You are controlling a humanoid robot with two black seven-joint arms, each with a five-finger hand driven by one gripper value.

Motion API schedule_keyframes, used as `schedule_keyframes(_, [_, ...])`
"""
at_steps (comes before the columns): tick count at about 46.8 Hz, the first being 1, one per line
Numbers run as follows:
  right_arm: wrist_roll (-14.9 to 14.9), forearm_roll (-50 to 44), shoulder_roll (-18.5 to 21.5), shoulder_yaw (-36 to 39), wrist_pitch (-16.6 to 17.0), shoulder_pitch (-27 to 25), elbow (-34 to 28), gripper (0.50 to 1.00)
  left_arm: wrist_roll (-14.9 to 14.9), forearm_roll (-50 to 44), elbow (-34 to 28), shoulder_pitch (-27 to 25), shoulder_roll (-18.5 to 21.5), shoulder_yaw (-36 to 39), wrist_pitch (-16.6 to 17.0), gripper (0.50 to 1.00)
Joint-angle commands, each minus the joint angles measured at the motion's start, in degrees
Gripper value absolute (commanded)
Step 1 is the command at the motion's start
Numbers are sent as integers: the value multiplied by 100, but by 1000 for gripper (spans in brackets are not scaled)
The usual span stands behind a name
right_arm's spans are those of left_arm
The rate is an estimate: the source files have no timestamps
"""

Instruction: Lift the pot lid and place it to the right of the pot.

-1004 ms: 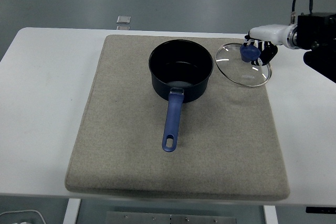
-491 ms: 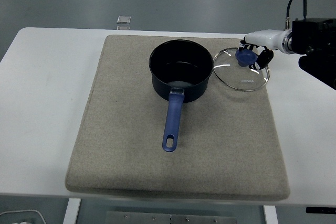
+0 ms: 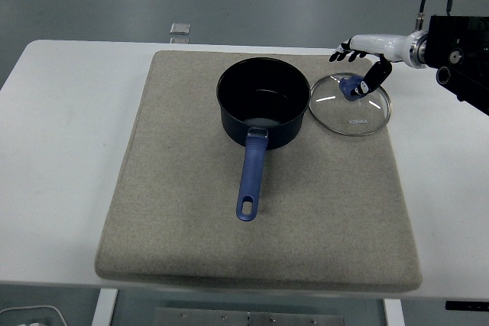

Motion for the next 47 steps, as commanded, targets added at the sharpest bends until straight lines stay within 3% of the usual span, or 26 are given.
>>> schedule_keyframes(1, [-12, 633, 11, 334, 136, -39, 0, 860, -9, 0, -5, -1, 0, 0, -6, 1000])
schedule_keyframes(7, [-12, 1460, 28, 528, 417, -66, -18, 860, -9, 0, 3, -1, 0, 0, 3, 1000])
schedule_keyframes(17, [-12, 3375, 72, 712, 461, -408, -18, 862, 0, 0, 4, -1, 0, -9, 3, 1000])
schedule_keyframes(24, [-12, 4079, 213, 923, 505, -628, -132, 862, 0, 0, -5, -1, 0, -9, 3, 1000])
schedule_keyframes(34, [-83, 5002, 450, 1872, 1015, -1050, -615, 864, 0, 0, 3, -1, 0, -9, 3, 1000])
schedule_keyframes(47, [-372, 6628, 547, 1952, 945, -1234, -783, 864, 0, 0, 3, -1, 0, -9, 3, 1000])
